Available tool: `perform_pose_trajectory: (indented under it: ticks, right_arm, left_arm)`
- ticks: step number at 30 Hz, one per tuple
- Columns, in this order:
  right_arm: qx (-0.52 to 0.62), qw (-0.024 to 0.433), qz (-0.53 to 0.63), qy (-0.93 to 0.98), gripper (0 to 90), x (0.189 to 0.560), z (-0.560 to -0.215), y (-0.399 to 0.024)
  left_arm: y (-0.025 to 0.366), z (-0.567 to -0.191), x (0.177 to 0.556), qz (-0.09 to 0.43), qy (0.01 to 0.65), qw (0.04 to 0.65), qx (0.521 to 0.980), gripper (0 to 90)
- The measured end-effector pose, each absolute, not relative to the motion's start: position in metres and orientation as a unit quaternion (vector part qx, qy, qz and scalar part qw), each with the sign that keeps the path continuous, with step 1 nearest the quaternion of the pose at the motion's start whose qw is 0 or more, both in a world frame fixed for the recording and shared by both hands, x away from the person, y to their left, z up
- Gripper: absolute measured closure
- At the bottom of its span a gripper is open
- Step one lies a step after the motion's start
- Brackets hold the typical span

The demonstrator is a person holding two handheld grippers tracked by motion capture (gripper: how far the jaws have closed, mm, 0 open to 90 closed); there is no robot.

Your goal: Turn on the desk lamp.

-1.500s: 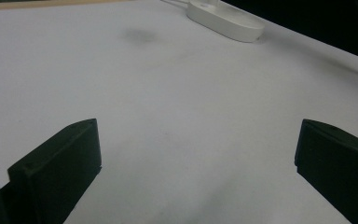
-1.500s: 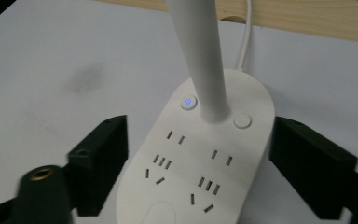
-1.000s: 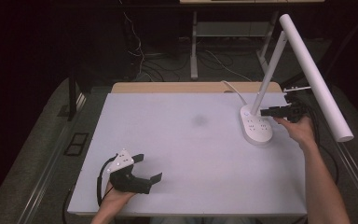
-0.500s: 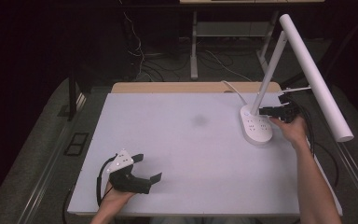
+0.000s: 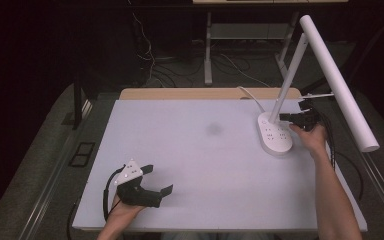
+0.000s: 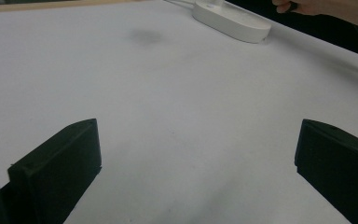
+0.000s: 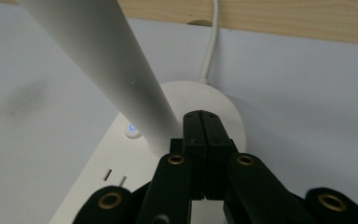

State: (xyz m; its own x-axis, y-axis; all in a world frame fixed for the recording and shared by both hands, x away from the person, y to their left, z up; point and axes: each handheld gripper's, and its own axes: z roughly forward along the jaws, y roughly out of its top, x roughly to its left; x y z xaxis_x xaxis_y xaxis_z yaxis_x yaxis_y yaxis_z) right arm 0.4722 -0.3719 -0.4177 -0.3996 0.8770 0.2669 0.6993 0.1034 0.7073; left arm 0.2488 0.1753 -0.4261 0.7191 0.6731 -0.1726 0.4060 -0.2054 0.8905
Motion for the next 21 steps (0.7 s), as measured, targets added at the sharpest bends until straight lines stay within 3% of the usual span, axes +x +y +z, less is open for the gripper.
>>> perform_pose_trajectory:
  ticks: [21]
  right_arm:
    - [0.549,0.099,0.409,0.722,89.5,0.478,-0.431,-0.373]
  left_arm:
    - [0.175,-0.425,0.247,0.131,0.354,0.521,0.765,0.0]
